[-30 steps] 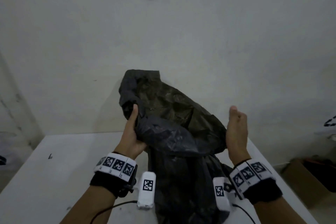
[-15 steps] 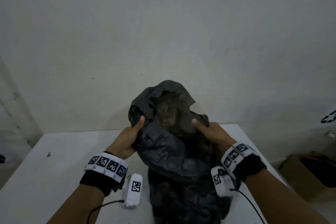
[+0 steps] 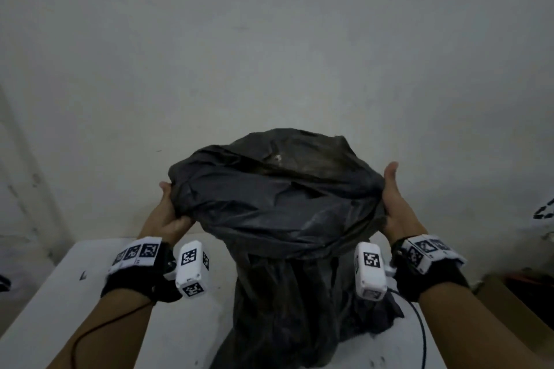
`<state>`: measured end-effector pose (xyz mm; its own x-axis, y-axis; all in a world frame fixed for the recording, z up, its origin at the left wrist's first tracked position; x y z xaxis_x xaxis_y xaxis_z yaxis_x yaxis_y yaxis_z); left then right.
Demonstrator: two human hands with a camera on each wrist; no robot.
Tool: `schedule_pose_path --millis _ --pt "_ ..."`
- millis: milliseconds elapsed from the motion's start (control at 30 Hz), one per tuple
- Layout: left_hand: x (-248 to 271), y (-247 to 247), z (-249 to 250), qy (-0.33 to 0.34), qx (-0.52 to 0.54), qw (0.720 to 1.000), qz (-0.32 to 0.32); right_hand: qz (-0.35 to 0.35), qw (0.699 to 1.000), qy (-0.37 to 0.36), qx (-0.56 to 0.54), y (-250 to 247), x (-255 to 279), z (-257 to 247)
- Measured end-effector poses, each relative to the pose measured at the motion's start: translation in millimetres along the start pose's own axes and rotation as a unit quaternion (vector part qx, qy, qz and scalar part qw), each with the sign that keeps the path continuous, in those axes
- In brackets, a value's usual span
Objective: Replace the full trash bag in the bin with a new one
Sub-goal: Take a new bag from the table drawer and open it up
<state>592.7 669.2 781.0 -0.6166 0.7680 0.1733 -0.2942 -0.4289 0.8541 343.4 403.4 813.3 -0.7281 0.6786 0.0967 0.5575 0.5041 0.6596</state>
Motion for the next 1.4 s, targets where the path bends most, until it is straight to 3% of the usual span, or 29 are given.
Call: schedule_pose_path --millis 67,133,200,267,333,400,433,500,600,667,733,800,867,933,1000,1100,1200,1267,1400 --pt "-6 -4 -2 -0.004 0.022 1.0 0.016 -0.017 0.999 0.01 0.043 2 -2 6" --pt "-9 -2 0 -0.002 0.01 1.0 0.019 -0.003 0.986 -0.014 0.168 0 -4 5" --pt "-10 4 3 0.0 -0.051 0.999 -0.011 -0.009 0.927 -0.103 0.359 2 -8 -6" --pt "-9 15 7 0.02 -0.136 0.99 -0.01 -0.066 0.864 -0.154 0.474 11 -6 -11" --pt "-7 24 11 0.058 -0.177 0.982 0.013 -0.145 0.83 -0.101 0.53 14 -5 -6" --pt "-11 25 15 0.07 -0.189 0.979 0.01 -0.263 0.831 -0.016 0.49 12 3 1" --pt "-11 23 17 0.071 -0.195 0.978 0.012 -0.29 0.836 0.011 0.466 10 8 3" --pt "-12 16 18 0.064 -0.225 0.972 0.018 -0.283 0.816 0.048 0.503 1 10 6" --pt "-11 12 18 0.039 -0.267 0.962 0.026 -0.271 0.733 0.088 0.618 -6 15 18" --pt "-11 10 18 0.016 -0.304 0.952 0.039 -0.245 0.711 0.071 0.655 -5 13 22" --pt "-9 5 18 -0.022 -0.357 0.932 0.054 -0.173 0.738 0.018 0.652 3 12 17" --pt "-8 -6 14 -0.082 -0.422 0.901 0.066 -0.062 0.821 0.009 0.567 0 5 11" --pt "-6 -17 5 -0.148 -0.475 0.865 0.055 0.002 0.917 0.047 0.397 -5 -2 11" --pt "-7 -26 -4 -0.17 -0.489 0.855 0.043 0.016 0.961 0.086 0.263 -9 -5 14" --pt "-12 -33 -7 -0.123 -0.457 0.878 0.074 -0.012 0.978 0.1 0.184 -4 -2 14" --pt "-24 -42 1 -0.022 -0.353 0.928 0.117 -0.05 0.996 0.052 0.057 2 -3 7" --pt "-27 -32 3 0.019 -0.351 0.934 0.066 -0.031 0.999 -0.008 -0.005 -4 -14 2" --pt "-27 -22 3 0.048 -0.429 0.901 0.035 -0.005 0.999 -0.045 0.016 -8 -20 -3" --pt "-30 -22 2 0.106 -0.607 0.786 0.055 -0.032 0.982 -0.082 0.165 -10 -23 -17"
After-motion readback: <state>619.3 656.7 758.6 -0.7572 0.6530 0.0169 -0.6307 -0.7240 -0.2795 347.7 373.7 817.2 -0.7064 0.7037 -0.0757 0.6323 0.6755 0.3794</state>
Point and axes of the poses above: each hand's wrist, its own x-axis away from the middle knuckle, its own y-axis out of the palm, z = x × y, the point moved 4 cm from there along -x, towards the middle knuckle, and after that the axes turned 8 degrees about -x, right-handed, at the moved point
